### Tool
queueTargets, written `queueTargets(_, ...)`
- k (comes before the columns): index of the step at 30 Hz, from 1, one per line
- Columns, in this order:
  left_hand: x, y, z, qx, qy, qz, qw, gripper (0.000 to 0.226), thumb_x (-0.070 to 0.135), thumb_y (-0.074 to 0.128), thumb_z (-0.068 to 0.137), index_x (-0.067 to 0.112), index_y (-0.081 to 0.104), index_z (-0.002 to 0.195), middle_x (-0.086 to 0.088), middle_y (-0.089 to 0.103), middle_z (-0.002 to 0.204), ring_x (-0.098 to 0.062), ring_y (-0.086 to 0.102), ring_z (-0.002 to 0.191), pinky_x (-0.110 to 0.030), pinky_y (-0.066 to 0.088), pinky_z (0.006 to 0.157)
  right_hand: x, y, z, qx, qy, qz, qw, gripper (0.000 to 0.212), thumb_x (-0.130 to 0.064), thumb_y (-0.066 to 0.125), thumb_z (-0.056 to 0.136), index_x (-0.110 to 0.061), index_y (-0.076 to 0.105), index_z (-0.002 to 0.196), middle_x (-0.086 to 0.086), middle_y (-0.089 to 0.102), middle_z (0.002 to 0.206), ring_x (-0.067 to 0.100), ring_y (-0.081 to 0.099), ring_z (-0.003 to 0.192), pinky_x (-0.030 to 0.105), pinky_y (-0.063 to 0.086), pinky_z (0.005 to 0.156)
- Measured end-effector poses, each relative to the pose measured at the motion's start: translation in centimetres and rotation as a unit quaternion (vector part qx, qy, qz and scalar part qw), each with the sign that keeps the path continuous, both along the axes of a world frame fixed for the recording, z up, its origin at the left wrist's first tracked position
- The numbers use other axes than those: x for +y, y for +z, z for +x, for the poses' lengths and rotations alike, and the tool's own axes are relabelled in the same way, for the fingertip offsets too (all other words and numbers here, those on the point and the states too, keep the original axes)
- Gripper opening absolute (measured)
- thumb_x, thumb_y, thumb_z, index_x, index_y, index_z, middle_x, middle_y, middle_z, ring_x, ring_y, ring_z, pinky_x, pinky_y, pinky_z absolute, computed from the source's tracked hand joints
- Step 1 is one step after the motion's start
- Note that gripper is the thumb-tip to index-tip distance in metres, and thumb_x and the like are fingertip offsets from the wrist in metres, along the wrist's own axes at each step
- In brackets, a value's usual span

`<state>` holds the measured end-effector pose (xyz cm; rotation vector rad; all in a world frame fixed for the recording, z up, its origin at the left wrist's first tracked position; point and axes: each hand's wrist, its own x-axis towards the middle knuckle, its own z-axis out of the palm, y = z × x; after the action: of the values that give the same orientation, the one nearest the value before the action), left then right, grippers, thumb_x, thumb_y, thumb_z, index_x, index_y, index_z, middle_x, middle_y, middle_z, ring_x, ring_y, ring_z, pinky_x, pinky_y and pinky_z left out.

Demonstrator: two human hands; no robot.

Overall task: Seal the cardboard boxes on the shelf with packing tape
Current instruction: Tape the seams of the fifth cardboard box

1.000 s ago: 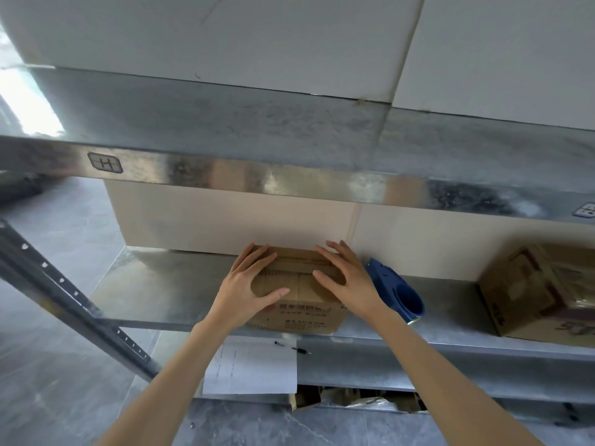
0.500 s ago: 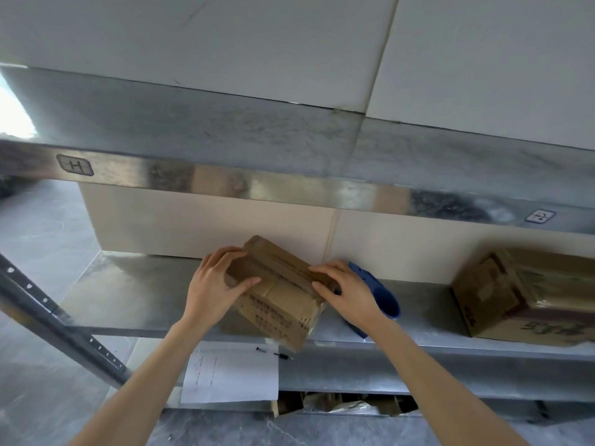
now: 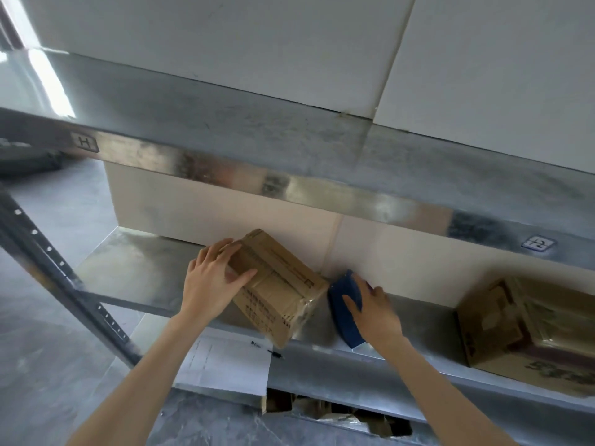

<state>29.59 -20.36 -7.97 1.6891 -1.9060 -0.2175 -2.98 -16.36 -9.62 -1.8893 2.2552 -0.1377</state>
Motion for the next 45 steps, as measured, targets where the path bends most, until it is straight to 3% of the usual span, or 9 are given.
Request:
queueTargets(3,1.2,0.3,-0.4,0.002,0.028,-0.003,1.000,0.080,0.077,0.041,0.078,0.027,0.052,0.139,0.004,0.049,0.145,-0.023,0.042,0.133,-0.046,0.037,0.105,-0.5,-0.9,-0.9,-0.033,0.021,0.074,0.996,0.072,-0.044,0.045,0.100,-0.037,0.000,0.155,0.011,0.052,0.138,0.030,0.057,0.115,0.035,0.050,0.084)
queueTargets(6,2.5,0.3,-1.1,0.003,0.053,-0.004,0.999,0.080,0.077,0.041,0.079,0.025,0.054,0.137,0.004,0.049,0.144,-0.021,0.041,0.134,-0.043,0.036,0.105,-0.7,-1.2,-1.2,-0.106,0.021,0.110,0.988,0.079,-0.031,0.050,0.100,-0.040,-0.008,0.153,0.014,0.067,0.118,0.028,0.067,0.085,0.038,0.057,0.070)
queueTargets(11,4.3,0.2,-2.9,-0.030,0.092,0.012,0.995,0.082,0.078,0.037,0.079,0.023,0.055,0.136,0.002,0.050,0.144,-0.022,0.042,0.132,-0.042,0.039,0.103,-0.9,-1.8,-2.1,-0.192,0.029,0.098,0.976,0.080,-0.028,0.052,0.100,-0.041,-0.009,0.151,0.015,0.051,0.141,0.018,0.050,0.057,0.032,0.045,0.049)
queueTargets(15,5.9,0.3,-4.8,-0.038,0.116,0.016,0.992,0.082,0.078,0.034,0.080,0.023,0.054,0.137,0.001,0.050,0.144,-0.023,0.041,0.133,-0.042,0.037,0.105,-0.9,-1.5,-2.9,-0.229,0.076,0.115,0.964,0.079,-0.017,0.050,0.101,-0.039,-0.006,0.152,0.014,0.041,0.150,0.043,0.063,0.088,0.046,0.054,0.069)
queueTargets(19,7.2,0.6,-5.8,-0.037,0.129,0.008,0.991,0.077,0.075,0.039,0.083,0.022,0.055,0.137,0.001,0.050,0.144,-0.023,0.041,0.133,-0.042,0.037,0.106,-1.7,-1.0,-3.9,-0.246,0.101,0.113,0.957,0.081,-0.007,0.050,0.097,-0.033,-0.002,0.154,0.021,0.051,0.139,0.039,0.061,0.075,0.039,0.049,0.063)
queueTargets(21,7.6,0.8,-6.0,-0.042,0.126,0.011,0.991,0.068,0.068,0.051,0.088,0.023,0.053,0.139,0.002,0.047,0.146,-0.023,0.039,0.135,-0.042,0.036,0.107,-2.2,-0.8,-4.4,-0.262,0.097,0.115,0.953,0.083,-0.003,0.054,0.093,-0.031,0.005,0.154,0.022,0.047,0.141,0.048,0.055,0.113,0.045,0.052,0.085)
queueTargets(26,8.1,1.1,-5.8,-0.052,0.115,0.021,0.992,0.062,0.060,0.057,0.090,0.024,0.051,0.141,0.005,0.044,0.148,-0.021,0.036,0.137,-0.040,0.034,0.108,-2.3,-0.2,-4.0,-0.317,0.089,0.142,0.933,0.081,0.009,0.050,0.093,-0.019,0.007,0.155,0.005,0.027,0.157,0.027,0.042,0.130,0.013,0.040,0.070)
queueTargets(32,8.1,1.4,-5.3,-0.038,0.105,0.036,0.993,0.063,0.059,0.057,0.090,0.024,0.049,0.143,0.005,0.042,0.150,-0.020,0.035,0.139,-0.041,0.032,0.110,-1.3,1.5,-3.3,-0.208,0.072,0.099,0.970,0.067,-0.022,0.042,0.100,-0.050,0.007,0.150,0.016,0.059,0.129,0.039,0.063,0.098,0.041,0.053,0.079)
queueTargets(45,7.7,2.9,-4.9,0.009,0.031,0.017,0.999,0.060,0.058,0.058,0.091,0.027,0.050,0.142,0.008,0.047,0.146,-0.016,0.036,0.137,-0.038,0.032,0.109,0.5,10.2,-1.1,-0.054,0.236,-0.117,0.963,0.055,-0.052,0.047,0.096,-0.049,0.024,0.146,-0.001,0.068,0.091,0.024,0.063,0.073,0.030,0.045,0.061)
